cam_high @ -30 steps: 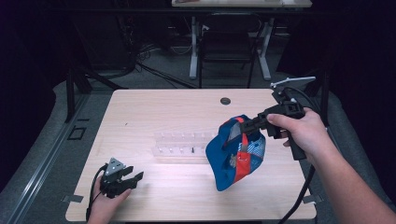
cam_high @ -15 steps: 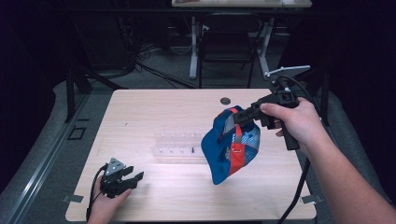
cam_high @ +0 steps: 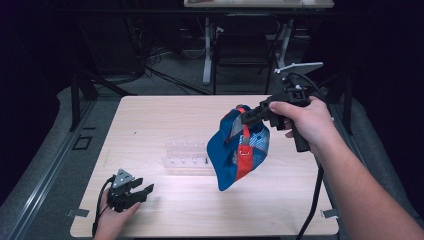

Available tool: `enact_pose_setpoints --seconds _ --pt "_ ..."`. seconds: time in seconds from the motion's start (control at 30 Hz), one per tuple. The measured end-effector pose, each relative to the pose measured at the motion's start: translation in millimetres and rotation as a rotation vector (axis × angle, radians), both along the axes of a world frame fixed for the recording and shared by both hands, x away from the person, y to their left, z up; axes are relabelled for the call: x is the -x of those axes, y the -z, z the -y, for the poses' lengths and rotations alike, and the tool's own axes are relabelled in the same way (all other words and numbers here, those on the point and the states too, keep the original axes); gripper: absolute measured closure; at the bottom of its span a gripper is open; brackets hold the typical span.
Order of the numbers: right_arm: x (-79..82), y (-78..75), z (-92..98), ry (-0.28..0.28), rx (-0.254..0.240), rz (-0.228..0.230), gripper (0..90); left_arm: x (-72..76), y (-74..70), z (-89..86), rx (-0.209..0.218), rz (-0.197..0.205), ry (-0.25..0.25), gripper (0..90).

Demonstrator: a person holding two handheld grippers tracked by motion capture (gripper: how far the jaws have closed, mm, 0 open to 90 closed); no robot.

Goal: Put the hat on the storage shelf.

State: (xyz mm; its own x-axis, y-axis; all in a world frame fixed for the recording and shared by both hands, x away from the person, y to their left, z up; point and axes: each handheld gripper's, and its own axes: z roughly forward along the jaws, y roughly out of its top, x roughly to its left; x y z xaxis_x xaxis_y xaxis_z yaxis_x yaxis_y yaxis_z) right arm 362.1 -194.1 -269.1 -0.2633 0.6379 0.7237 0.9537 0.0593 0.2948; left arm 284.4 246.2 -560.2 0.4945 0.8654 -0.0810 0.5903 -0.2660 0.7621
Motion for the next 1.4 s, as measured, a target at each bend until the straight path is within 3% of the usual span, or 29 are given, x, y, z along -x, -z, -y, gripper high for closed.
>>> enact_pose_setpoints --seconds 0.17,0.47,0.83,0.97,1.07,1.27,1.4 --pt "-5.4 -1.9 -2.6 0.012 -0.007 0.008 78.4 0.3 -0.8 1.0 -0.001 -0.003 0.010 49.2" --pt "-14.5 -5.2 -5.5 0.035 -0.021 0.021 78.5 2.5 -2.5 9.2 0.000 0.027 0.028 50.7" --pt "-30.6 -0.5 -22.0 0.063 -0.046 0.033 78.5 3.9 -5.7 19.9 0.002 0.052 0.061 50.3" --pt "-35.7 3.3 -30.5 0.063 -0.048 0.029 78.5 4.3 -7.8 20.9 0.011 0.047 0.069 50.1" --pt "-38.0 5.9 -34.2 0.066 -0.050 0.029 78.5 4.4 -9.5 23.1 0.045 0.056 0.084 50.3" --pt "-43.6 9.1 -43.5 0.072 -0.050 0.033 78.5 5.2 -24.9 39.0 0.029 0.107 0.121 50.3" --pt "-48.5 12.0 -46.8 0.085 -0.052 0.034 78.5 5.4 -36.2 60.2 0.021 0.152 0.176 50.2"
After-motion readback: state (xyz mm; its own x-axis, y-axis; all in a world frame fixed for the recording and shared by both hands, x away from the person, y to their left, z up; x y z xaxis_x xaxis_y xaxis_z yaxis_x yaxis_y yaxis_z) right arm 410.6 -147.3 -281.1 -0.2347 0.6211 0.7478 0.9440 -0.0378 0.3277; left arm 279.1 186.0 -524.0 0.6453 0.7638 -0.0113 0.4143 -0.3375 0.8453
